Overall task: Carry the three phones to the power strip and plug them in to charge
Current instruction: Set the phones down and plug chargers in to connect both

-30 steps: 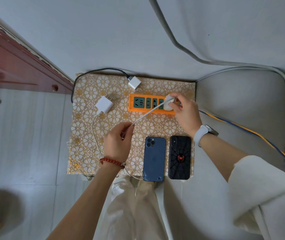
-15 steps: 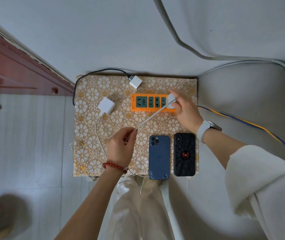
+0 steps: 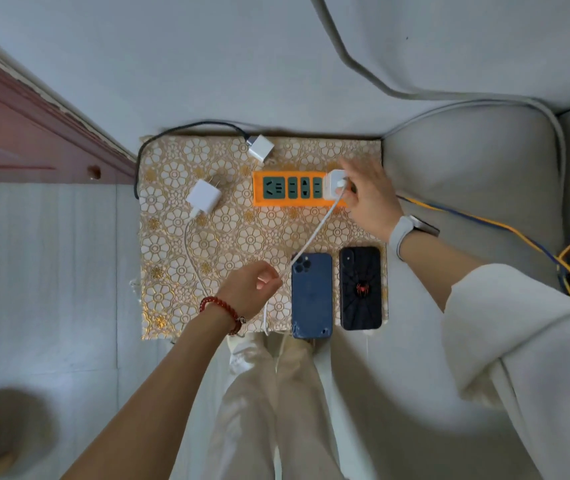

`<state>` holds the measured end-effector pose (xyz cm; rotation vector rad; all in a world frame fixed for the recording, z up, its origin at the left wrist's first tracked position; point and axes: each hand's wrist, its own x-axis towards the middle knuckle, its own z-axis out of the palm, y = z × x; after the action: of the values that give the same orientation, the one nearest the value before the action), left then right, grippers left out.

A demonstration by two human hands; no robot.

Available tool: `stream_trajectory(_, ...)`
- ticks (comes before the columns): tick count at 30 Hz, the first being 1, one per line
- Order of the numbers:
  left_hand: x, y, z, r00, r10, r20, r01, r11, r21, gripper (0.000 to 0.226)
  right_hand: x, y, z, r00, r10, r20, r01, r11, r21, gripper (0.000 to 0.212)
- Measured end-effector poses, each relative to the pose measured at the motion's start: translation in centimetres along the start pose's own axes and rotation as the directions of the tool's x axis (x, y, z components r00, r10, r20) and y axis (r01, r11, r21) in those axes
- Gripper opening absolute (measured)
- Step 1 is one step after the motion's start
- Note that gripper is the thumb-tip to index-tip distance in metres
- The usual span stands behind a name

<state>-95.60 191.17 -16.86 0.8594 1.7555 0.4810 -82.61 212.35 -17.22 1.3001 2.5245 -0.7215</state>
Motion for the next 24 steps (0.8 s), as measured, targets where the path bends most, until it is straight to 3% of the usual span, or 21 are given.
stream_trajectory(2, -0.5, 0.0, 0.4, 0.996, -0.019, 0.082, 0.017, 1.0, 0.026, 0.019, -2.2, -0.6, 0.6, 0.985, 0.036, -0.167, -0.011, 0.989, 0.149, 0.051)
stream_trajectory(4, -1.1, 0.7, 0.4, 0.993, -0.069, 0.093, 0.083, 0.983, -0.165, 0.014, -6.1, -1.3, 1.8, 0.93, 0.219, -0.294, -0.109, 0.931, 0.348, 0.044)
stream_trajectory(5, -1.4, 1.2, 0.2, 0.989, -0.104, 0.101, 0.131, 0.941, -0.312, 0.011, -8.3, -1.6, 2.6, 0.907, 0.309, -0.286, -0.163, 0.884, 0.437, 0.042)
stream_trajectory(7, -1.6, 2.5, -0.7, 0.981, -0.147, 0.125, 0.192, 0.81, -0.553, 0.009, -12.5, -2.7, 3.8, 0.933, 0.35, -0.087, -0.24, 0.782, 0.575, 0.046)
stream_trajectory(10, -1.4, 4.6, -2.1, 0.968, -0.157, 0.195, 0.251, 0.615, -0.748, 0.012, -17.6, -5.7, 5.2, 0.922, 0.132, 0.365, -0.356, 0.661, 0.661, 0.062)
stream_trajectory(12, -1.3, 5.9, -2.8, 0.963, -0.138, 0.231, 0.269, 0.504, -0.821, 0.009, -19.2, -8.0, 5.6, 0.899, 0.038, 0.436, -0.354, 0.649, 0.674, 0.046)
stream_trajectory(14, -1.4, 6.5, -3.3, 0.972, -0.135, 0.192, 0.232, 0.448, -0.863, 0.007, -19.0, -9.4, 5.2, 0.923, 0.072, 0.379, -0.321, 0.687, 0.652, 0.025)
stream_trajectory(15, -1.4, 6.5, -3.5, 0.978, -0.136, 0.156, 0.2, 0.431, -0.88, 0.007, -18.6, -9.6, 4.3, 0.929, 0.112, 0.353, -0.333, 0.669, 0.665, 0.024)
stream_trajectory(17, -1.9, 6.1, -3.7, 0.987, -0.119, 0.112, 0.155, 0.466, -0.871, 0.011, -17.6, -9.3, 1.8, 0.92, 0.209, 0.331, -0.391, 0.489, 0.78, 0.024)
stream_trajectory(19, -3.1, 5.4, -3.1, 0.99, -0.061, 0.13, 0.137, 0.669, -0.731, 0.021, -16.3, -8.3, -1.2, 0.896, 0.297, 0.33, -0.389, 0.165, 0.906, 0.023)
stream_trajectory(21, -4.7, 5.2, -1.7, 0.97, 0.024, 0.241, 0.103, 0.861, -0.499, 0.028, -15.4, -7.4, -3.8, 0.89, 0.347, 0.297, -0.267, -0.131, 0.955, 0.023)
stream_trajectory(22, -5.4, 5.3, -0.9, 0.946, 0.077, 0.314, 0.059, 0.915, -0.4, 0.03, -15.0, -7.2, -4.7, 0.892, 0.366, 0.266, -0.203, -0.201, 0.958, 0.023)
stream_trajectory(24, -6.5, 5.8, 0.3, 0.897, 0.174, 0.407, -0.051, 0.954, -0.296, 0.028, -14.3, -7.3, -5.8, 0.89, 0.409, 0.202, -0.128, -0.2, 0.971, 0.022)
